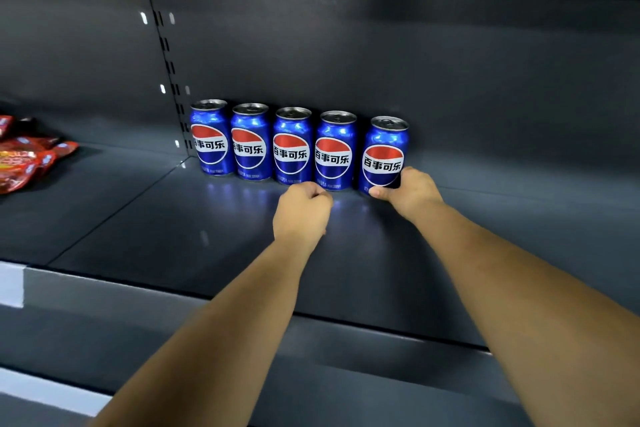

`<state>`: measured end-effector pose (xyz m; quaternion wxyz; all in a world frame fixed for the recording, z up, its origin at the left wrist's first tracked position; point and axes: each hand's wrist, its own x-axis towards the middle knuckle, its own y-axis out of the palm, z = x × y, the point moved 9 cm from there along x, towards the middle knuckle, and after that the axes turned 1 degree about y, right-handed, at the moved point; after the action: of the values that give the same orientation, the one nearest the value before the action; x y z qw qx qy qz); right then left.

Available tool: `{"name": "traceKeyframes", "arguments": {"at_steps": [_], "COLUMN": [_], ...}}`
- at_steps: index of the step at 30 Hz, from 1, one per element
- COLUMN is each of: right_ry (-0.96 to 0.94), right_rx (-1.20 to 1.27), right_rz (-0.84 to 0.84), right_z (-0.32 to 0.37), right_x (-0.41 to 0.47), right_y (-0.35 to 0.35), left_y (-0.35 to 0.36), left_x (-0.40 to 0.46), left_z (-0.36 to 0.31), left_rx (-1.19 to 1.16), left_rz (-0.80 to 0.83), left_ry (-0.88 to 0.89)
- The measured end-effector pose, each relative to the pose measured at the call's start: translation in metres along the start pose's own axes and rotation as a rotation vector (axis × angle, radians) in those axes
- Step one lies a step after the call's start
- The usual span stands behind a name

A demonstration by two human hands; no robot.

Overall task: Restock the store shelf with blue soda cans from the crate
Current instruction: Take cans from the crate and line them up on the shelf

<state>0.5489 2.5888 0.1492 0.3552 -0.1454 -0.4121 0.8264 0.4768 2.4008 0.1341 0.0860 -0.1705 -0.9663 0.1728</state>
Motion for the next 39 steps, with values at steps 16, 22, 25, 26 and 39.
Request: {"name": "traceKeyframes", "arguments": {"at_steps": [16,22,25,26,39], "right_ry": [0.011,0.007,0.006,-0.003,-0.198], "right_rx": [-0.330,-0.411,-0.516,-0.519,-0.705], "right_rz": [-0.072,-0.142,-0.204,-0.210,-0.070], "right_z": [-0.002,-0.001,0.003,0.004,0.016], "right_x": [-0.008,-0.018,-0.032,-0.039,-0.165], "right_y": [0.008,-0.004,-0.020,-0.023,-0.044], "left_y": [0.001,0.003,0.003,0.003,-0.007], "left_x": [0.002,0.002,0.001,0.000,-0.090], "left_z": [0.003,0.003,0.001,-0.001,-0.069], "left_rx": [0.018,0.044,0.077,0.085,0.291], "left_rz": [-0.011,0.001,0.011,0.011,0.066], "left_ry": [-0.003,0.000,0.024,0.041,0.416]}}
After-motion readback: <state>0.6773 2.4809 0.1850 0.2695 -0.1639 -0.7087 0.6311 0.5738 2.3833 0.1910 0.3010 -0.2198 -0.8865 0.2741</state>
